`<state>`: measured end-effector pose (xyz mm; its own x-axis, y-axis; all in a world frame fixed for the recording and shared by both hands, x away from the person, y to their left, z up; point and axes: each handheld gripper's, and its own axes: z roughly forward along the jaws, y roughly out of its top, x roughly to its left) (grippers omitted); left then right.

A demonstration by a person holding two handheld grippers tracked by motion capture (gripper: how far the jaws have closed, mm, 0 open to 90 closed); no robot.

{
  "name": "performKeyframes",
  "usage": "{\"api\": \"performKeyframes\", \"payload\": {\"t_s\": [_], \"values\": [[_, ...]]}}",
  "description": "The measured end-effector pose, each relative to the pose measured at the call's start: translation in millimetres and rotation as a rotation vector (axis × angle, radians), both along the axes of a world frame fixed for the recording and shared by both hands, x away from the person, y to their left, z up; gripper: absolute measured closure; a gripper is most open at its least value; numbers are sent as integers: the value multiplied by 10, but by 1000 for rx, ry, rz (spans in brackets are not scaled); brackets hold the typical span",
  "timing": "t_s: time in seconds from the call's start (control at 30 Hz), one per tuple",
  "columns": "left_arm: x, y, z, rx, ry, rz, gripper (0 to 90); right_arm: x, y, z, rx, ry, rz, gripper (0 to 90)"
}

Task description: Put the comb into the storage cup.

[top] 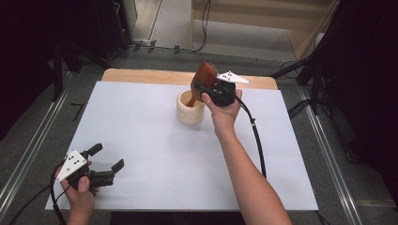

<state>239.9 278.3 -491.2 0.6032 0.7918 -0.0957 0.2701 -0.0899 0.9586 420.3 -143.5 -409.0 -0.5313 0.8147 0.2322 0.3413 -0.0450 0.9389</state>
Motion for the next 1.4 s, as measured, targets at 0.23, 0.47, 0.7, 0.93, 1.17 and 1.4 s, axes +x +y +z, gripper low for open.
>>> {"api": "performKeyframes", "payload": {"t_s": [0.23, 0.47, 0.7, 0.93, 1.17, 1.4], "values": [[3, 1, 0, 2, 1, -4, 0, 39, -2, -111, 18, 23, -10, 505], [3, -2, 0, 3, 2, -5, 0, 68, -19, -209, 36, 52, -25, 505], [5, -7, -1, 2, 2, -3, 0, 89, 2, -249, 71, 67, -21, 505], [3, -2, 0, 4, 3, -4, 0, 115, 7, -290, 114, 93, -28, 501], [6, -7, -1, 5, 6, -1, 0, 148, -22, -324, 152, 122, -50, 485], [6, -12, -1, 10, 7, 1, 0, 160, -66, -340, 160, 138, -71, 447]]}}
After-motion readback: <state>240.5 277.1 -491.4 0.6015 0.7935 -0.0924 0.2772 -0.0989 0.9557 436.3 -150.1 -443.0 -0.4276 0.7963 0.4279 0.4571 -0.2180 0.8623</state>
